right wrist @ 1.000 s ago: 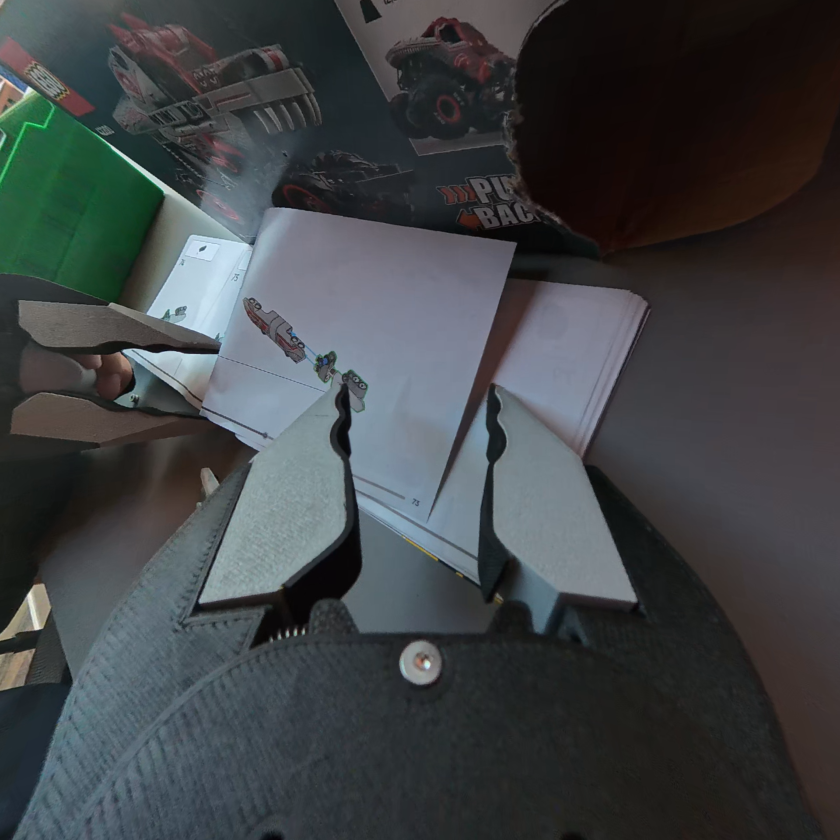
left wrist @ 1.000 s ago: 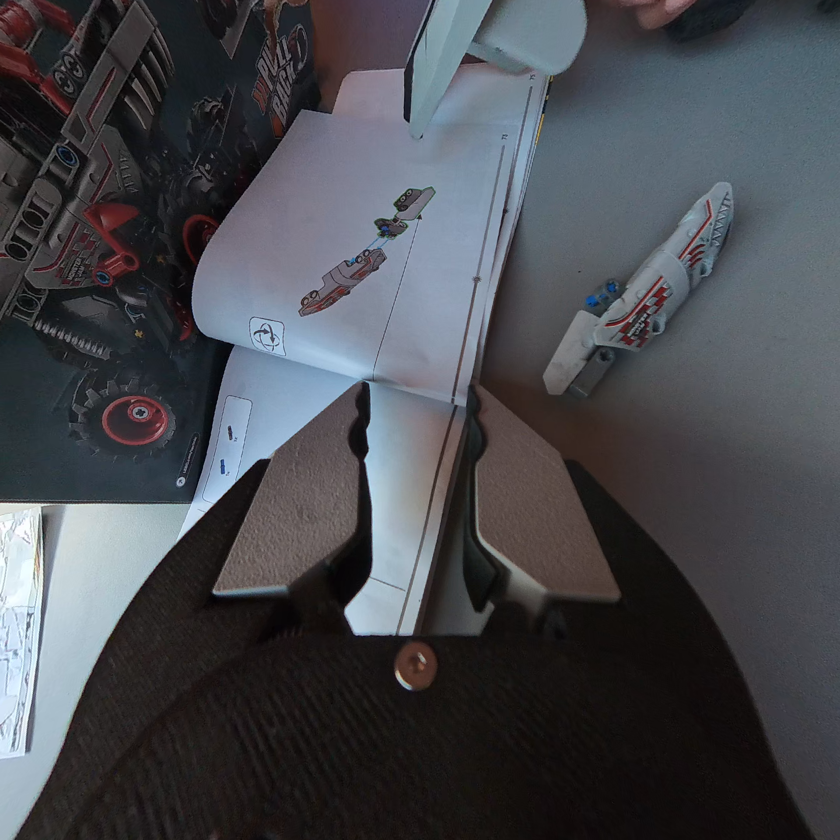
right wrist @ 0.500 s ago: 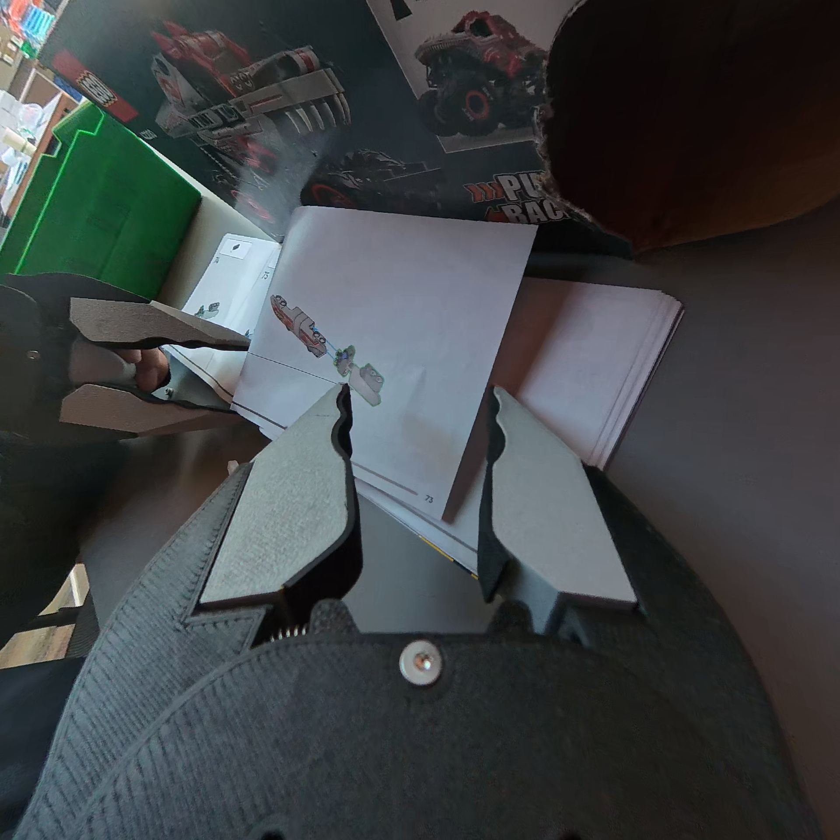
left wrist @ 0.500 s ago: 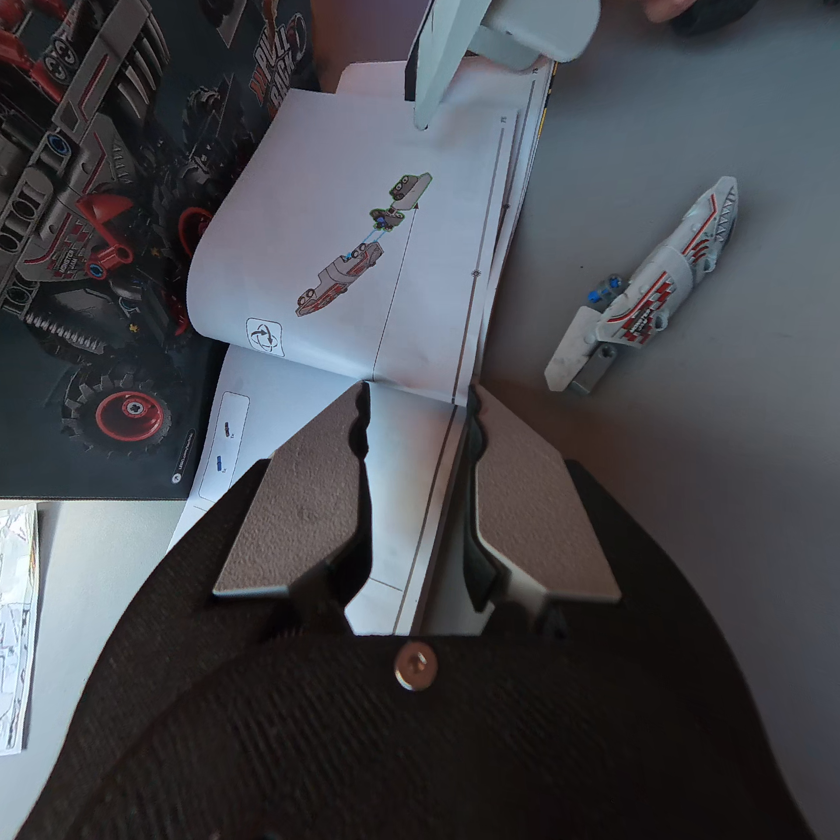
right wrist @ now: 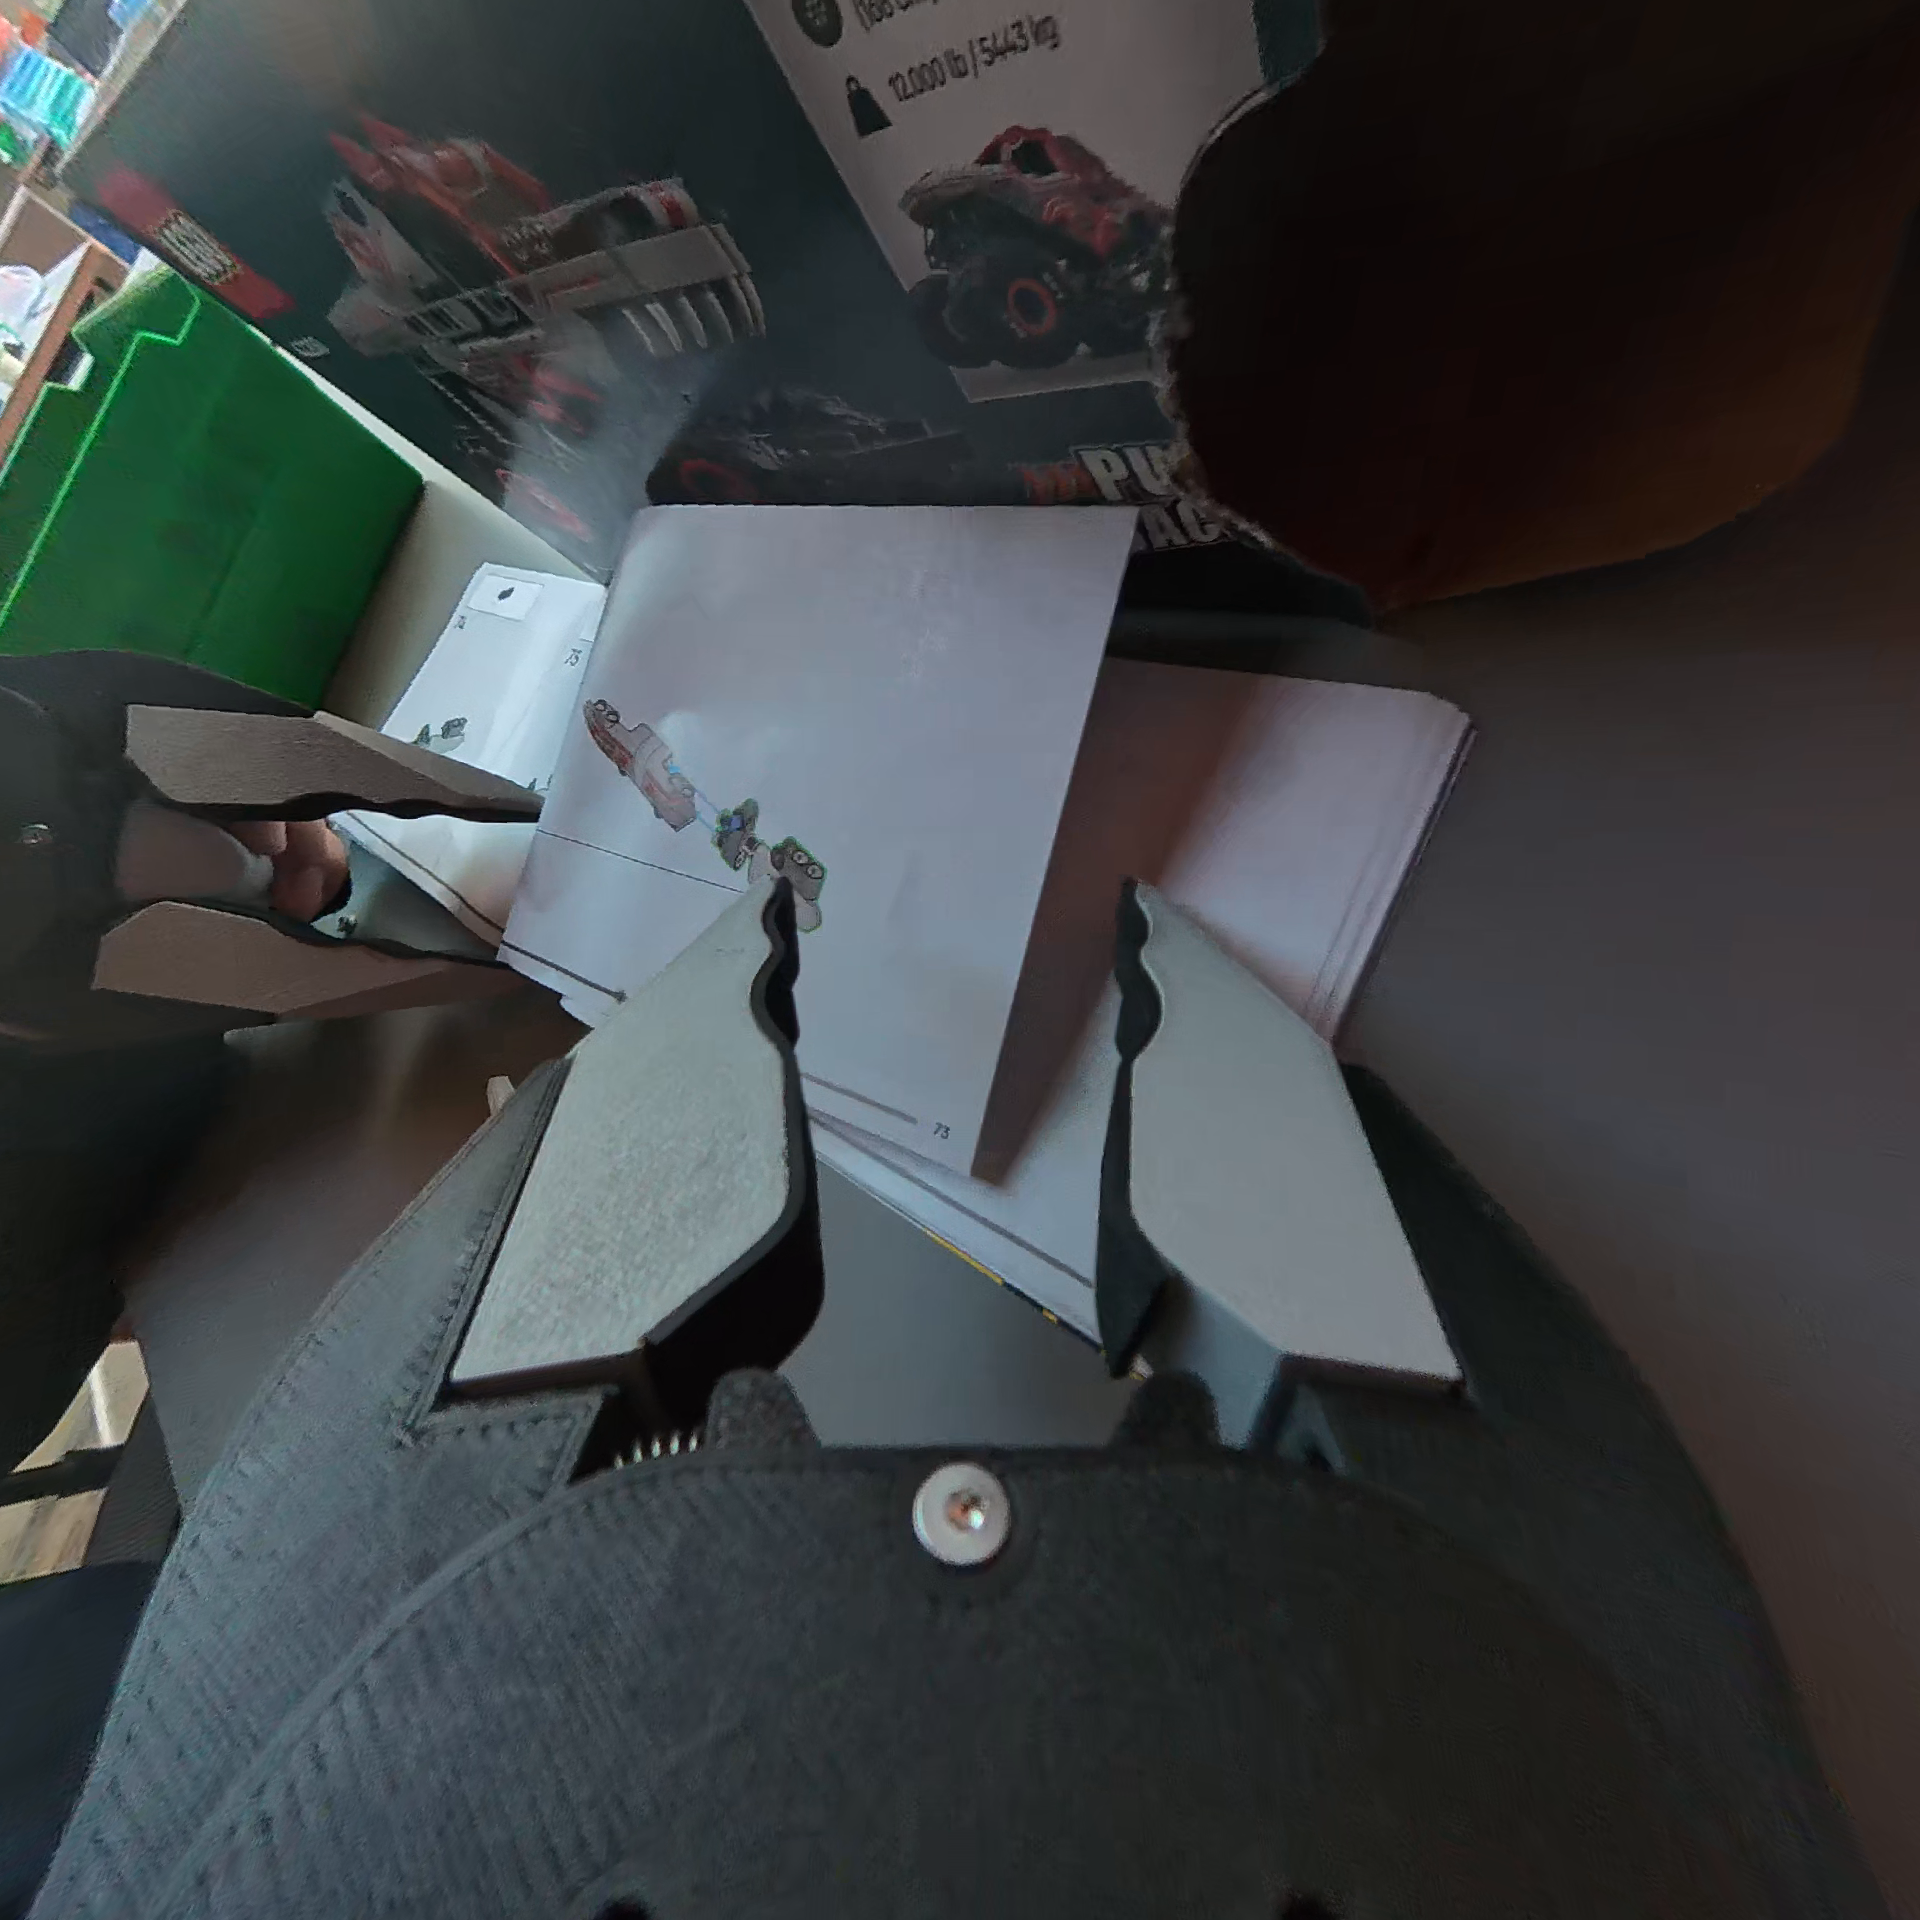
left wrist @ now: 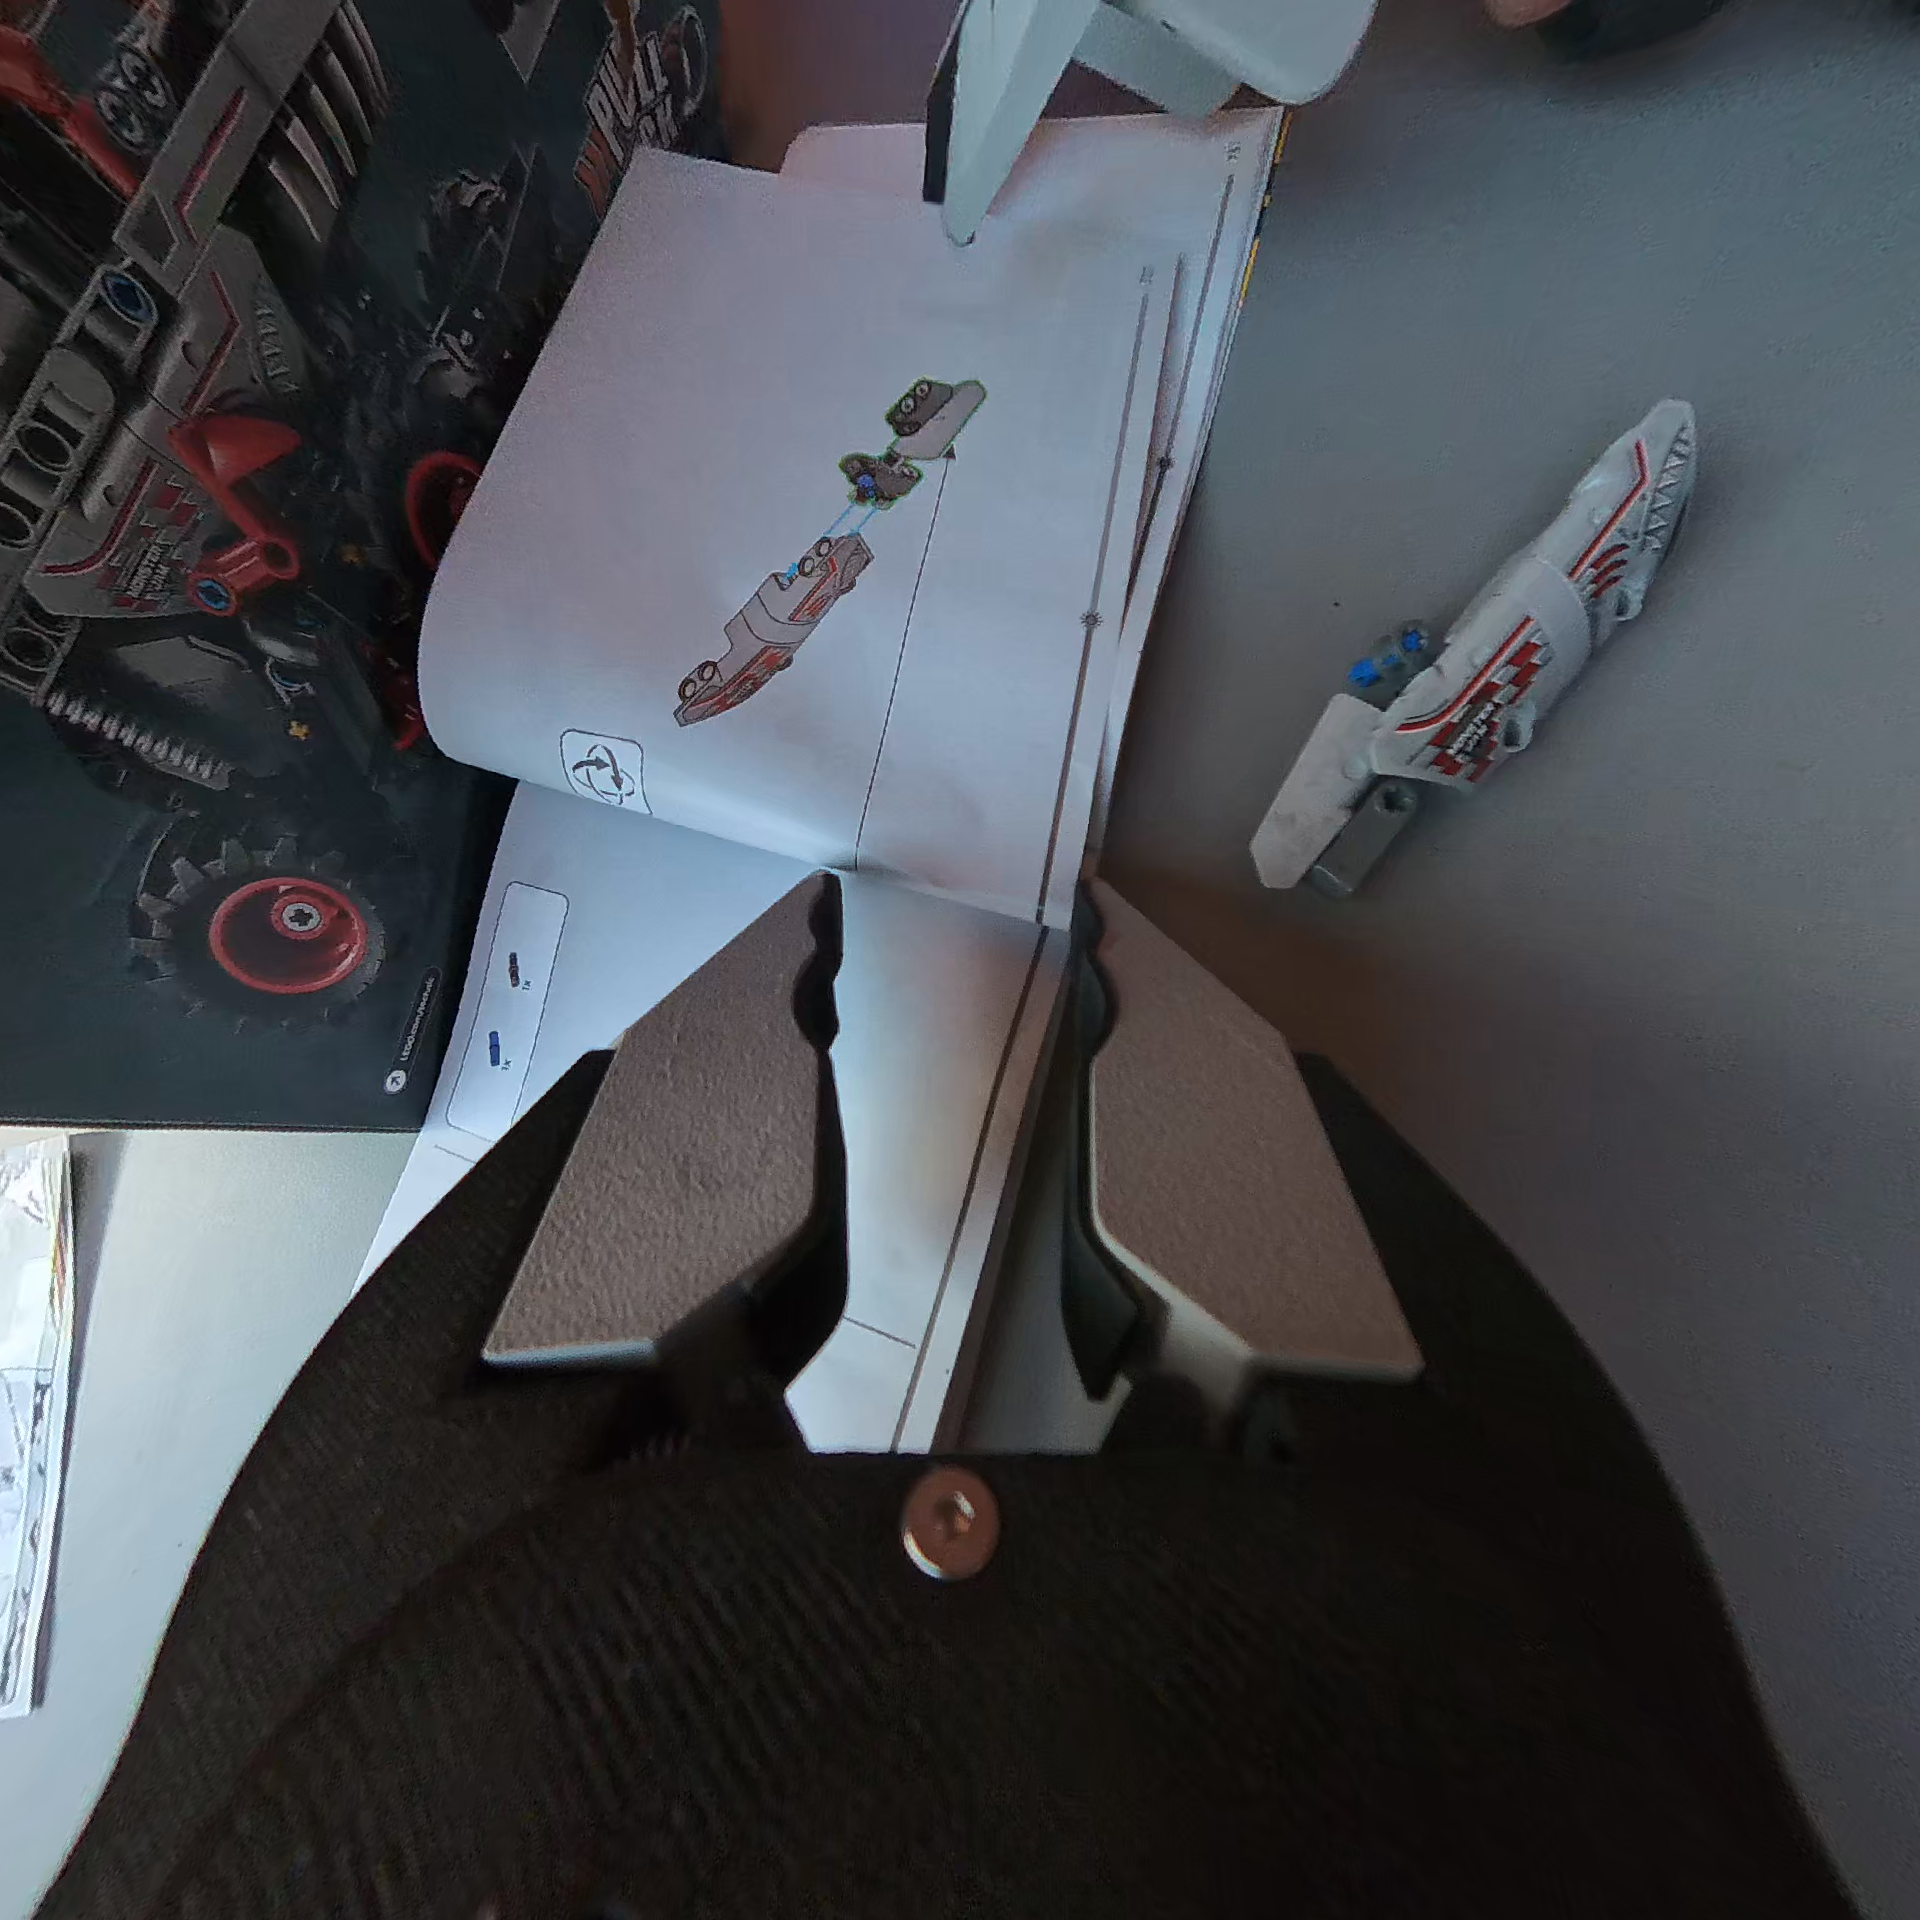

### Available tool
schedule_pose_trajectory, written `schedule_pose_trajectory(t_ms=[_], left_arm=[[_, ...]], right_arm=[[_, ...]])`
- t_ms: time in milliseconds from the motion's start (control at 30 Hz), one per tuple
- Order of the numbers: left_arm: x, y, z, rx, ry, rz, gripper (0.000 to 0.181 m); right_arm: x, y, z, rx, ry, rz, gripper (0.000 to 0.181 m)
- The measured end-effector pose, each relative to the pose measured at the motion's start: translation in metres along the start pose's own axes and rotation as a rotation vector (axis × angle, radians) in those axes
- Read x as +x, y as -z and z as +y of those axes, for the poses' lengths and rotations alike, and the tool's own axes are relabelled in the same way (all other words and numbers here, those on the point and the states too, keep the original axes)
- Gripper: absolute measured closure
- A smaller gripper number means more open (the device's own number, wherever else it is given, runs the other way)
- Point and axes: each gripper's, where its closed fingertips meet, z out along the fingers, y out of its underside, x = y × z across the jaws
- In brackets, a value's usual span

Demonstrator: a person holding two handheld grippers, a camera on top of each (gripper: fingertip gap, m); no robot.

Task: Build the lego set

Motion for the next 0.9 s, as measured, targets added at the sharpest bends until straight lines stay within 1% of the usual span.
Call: schedule_pose_trajectory(t_ms=[167, 233, 367, 400, 433, 533, 667, 767, 900], left_arm=[[0.0, 0.0, 0.001, -0.001, 0.009, 0.005, 0.139], [-0.001, 0.001, 0.001, -0.002, 0.012, 0.005, 0.139], [0.0, 0.001, 0.003, -0.005, 0.011, 0.006, 0.138], [0.0, 0.001, 0.003, -0.007, 0.011, 0.008, 0.139], [0.0, 0.001, 0.003, -0.008, 0.011, 0.008, 0.139], [0.0, 0.002, 0.003, -0.009, 0.006, 0.008, 0.139], [-0.002, 0.011, 0.006, -0.013, -0.014, -0.01, 0.137], [-0.006, 0.033, 0.001, 0.026, -0.022, -0.025, 0.137], [-0.013, 0.069, -0.015, 0.168, -0.005, -0.061, 0.137]], right_arm=[[0.005, -0.002, 0.0, 0.007, -0.017, 0.011, 0.117], [0.003, -0.002, 0.0, 0.006, -0.018, 0.003, 0.122], [-0.017, -0.005, 0.007, -0.038, -0.034, -0.133, 0.15], [-0.022, -0.006, 0.01, -0.058, -0.034, -0.164, 0.171], [-0.029, -0.006, 0.013, -0.077, -0.027, -0.204, 0.181], [-0.049, -0.004, 0.013, -0.081, -0.038, -0.323, 0.181], [-0.072, 0.003, -0.002, -0.016, -0.054, -0.451, 0.181], [-0.095, 0.003, -0.012, -0.001, -0.037, -0.521, 0.181], [-0.114, -0.014, -0.018, -0.029, 0.0, -0.523, 0.181]])
